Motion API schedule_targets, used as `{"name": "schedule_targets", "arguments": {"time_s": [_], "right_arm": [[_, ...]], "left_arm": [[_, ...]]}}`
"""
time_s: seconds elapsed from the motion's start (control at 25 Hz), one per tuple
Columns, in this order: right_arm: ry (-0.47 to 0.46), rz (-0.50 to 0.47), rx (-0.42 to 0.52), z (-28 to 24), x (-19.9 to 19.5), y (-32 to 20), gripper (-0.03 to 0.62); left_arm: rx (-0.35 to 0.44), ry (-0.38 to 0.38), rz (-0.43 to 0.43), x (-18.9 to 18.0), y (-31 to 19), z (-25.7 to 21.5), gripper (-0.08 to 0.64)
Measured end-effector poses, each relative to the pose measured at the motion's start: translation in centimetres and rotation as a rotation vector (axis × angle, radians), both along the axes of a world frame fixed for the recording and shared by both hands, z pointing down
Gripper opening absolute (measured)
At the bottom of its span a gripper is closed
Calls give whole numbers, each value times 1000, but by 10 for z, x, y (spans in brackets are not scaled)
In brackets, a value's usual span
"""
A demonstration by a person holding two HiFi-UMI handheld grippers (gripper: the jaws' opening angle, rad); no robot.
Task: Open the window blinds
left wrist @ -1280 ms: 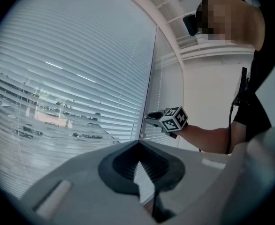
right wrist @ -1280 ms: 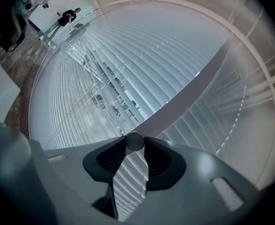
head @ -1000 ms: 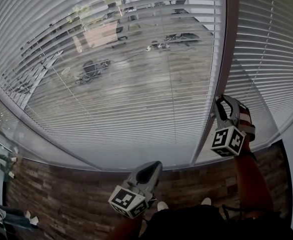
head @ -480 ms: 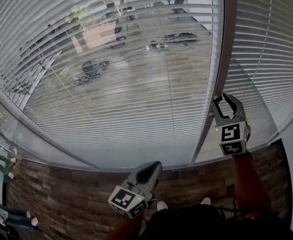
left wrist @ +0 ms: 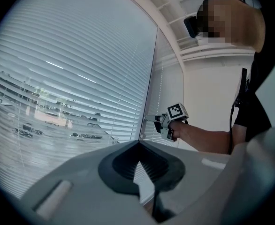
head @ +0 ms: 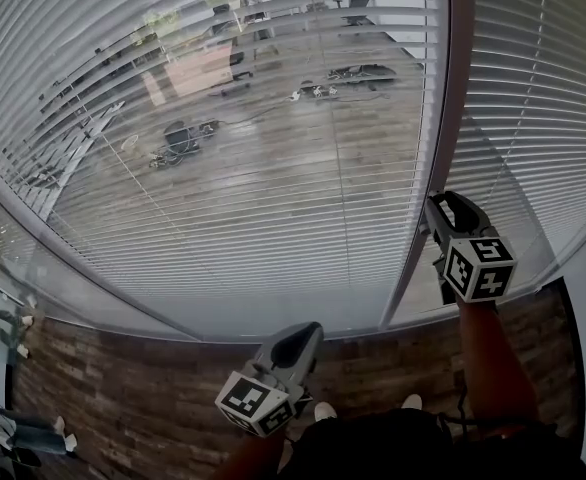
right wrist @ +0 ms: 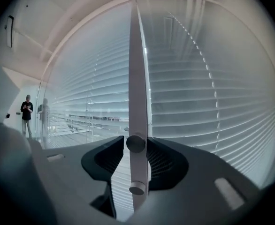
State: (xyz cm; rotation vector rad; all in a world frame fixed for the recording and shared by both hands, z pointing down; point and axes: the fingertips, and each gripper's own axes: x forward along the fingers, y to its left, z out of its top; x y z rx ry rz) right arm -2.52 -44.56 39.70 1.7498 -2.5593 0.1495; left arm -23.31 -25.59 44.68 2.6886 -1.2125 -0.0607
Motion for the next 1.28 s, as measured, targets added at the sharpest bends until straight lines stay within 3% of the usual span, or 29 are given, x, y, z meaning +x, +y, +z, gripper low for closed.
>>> {"name": "schedule_targets", "arguments": {"time_s": [0.2, 0.6, 1.28], "right_arm": [[5, 12, 1, -1, 0, -1, 169], [162, 35, 19, 1, 0, -3, 152], [853, 97, 199, 6, -7, -3, 149]], "left_arm": [[2, -2, 3, 0, 1, -1, 0], [8, 3, 10, 1, 2, -3, 0], [4, 2, 6, 0, 1, 3, 0]]}}
